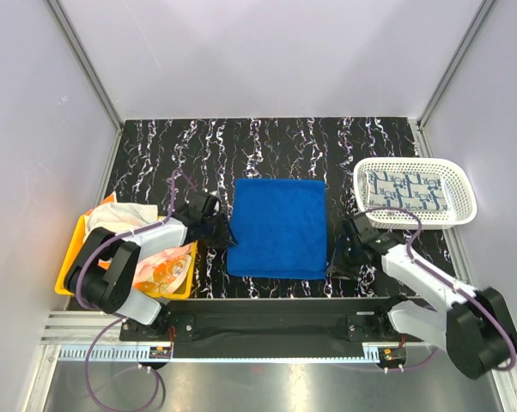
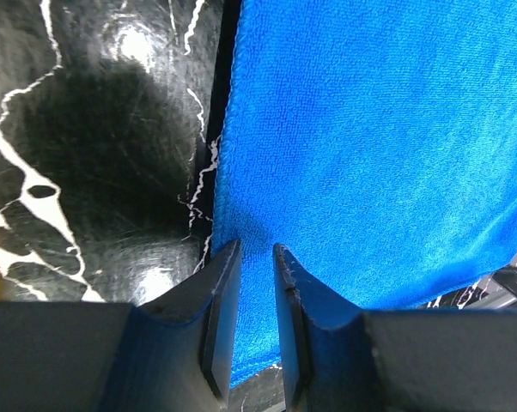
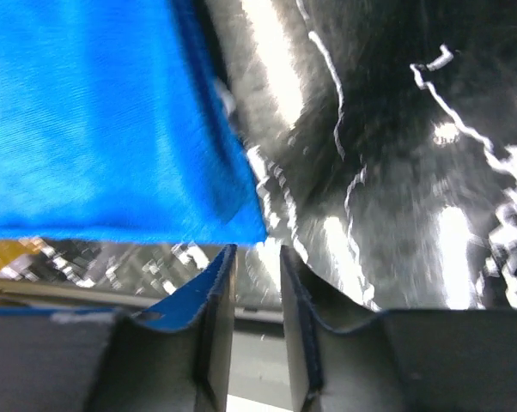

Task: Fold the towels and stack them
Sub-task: Fold the towel

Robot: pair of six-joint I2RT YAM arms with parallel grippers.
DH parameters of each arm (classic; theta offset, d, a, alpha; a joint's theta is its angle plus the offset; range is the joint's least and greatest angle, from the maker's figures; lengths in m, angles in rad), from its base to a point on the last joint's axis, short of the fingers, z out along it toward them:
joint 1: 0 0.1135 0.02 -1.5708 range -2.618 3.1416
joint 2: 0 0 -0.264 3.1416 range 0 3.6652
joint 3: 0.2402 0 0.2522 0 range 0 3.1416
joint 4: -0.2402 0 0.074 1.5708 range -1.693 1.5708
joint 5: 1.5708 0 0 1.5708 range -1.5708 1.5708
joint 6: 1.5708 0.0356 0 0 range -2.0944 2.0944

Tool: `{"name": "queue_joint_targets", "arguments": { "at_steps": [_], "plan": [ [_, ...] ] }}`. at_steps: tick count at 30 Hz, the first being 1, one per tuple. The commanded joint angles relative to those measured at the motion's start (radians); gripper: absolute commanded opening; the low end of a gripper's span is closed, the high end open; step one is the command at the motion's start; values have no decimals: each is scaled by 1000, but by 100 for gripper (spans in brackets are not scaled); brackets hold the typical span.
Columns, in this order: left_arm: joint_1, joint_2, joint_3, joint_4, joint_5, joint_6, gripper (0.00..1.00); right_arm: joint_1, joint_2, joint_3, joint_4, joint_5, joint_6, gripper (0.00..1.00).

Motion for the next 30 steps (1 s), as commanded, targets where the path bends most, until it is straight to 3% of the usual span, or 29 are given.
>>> {"name": "queue_joint_targets", "arguments": {
  "at_steps": [1, 3, 6, 10, 15, 24, 30],
  "plan": [
    [7, -57, -6, -32, -7, 43, 28, 10, -127, 105, -95, 52, 5, 34],
    [7, -81, 37, -50, 3, 55, 32, 9, -153, 202, -132, 82, -23, 42],
    [7, -106, 158, -136, -18, 81, 38, 9, -68, 359, -123, 141, -98, 48],
    [19, -92, 331, -216, -119, 139, 43, 1, 229, 566, -95, 246, -222, 50],
    [37, 102, 549, -294, -351, 279, 42, -53, 495, 805, -69, 264, -329, 47],
    [57, 450, 844, -266, -316, 385, 43, -120, 889, 1109, -94, 337, -441, 47],
    [62, 555, 921, -288, -329, 363, 45, -142, 1008, 1202, -100, 356, -468, 48]
  ]
}}
